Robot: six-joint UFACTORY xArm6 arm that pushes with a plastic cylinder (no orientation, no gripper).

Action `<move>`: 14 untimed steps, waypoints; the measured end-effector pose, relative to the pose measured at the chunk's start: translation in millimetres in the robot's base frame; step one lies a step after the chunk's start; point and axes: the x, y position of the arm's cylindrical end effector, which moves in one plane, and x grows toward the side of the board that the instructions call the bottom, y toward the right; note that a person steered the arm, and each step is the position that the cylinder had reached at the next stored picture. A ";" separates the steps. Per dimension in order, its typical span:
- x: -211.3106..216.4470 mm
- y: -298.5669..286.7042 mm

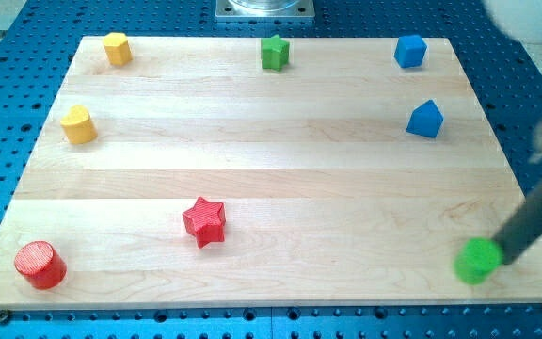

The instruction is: Place the red star vertically below the blue triangle

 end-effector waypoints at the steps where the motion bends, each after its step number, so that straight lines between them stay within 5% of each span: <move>1: 18.5 1.2; 2: 27.3 -12.5; 4: 27.3 -205.9; 6: 26.6 -267.1; 8: -79.8 -234.1; 9: -101.6 -292.4; 13: -107.4 -413.3; 14: -76.0 -395.2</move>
